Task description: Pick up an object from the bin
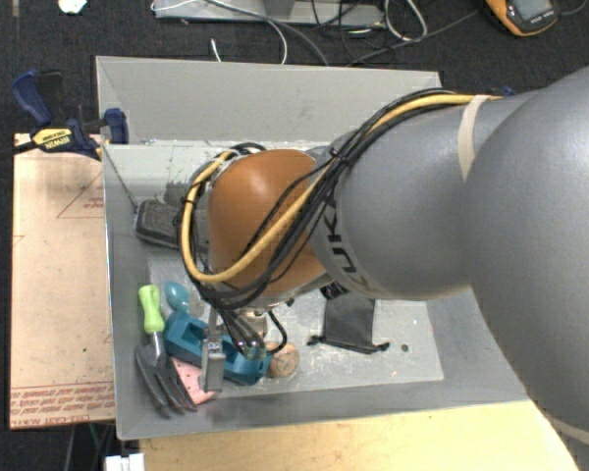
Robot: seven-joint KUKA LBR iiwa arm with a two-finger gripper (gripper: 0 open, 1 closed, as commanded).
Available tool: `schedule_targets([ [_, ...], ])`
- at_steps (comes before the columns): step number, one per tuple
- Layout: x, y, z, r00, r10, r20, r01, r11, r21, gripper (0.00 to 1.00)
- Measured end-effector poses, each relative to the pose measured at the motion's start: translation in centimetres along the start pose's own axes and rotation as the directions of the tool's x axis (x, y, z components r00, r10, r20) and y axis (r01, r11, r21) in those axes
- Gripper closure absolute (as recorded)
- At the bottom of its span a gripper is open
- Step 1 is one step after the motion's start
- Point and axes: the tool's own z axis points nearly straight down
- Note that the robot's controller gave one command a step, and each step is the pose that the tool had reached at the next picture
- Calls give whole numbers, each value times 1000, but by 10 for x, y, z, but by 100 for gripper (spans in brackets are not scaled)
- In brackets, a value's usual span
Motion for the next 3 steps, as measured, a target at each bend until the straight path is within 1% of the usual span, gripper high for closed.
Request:
schedule_targets([
  [1,-2,-1,-4,1000,3,6,-3,1000,-1,0],
  [2,-4,10,-75,992,-125,6,125,992,-1,0],
  [3,-7,-34,-29,975,-224,9,224,975,0,0],
])
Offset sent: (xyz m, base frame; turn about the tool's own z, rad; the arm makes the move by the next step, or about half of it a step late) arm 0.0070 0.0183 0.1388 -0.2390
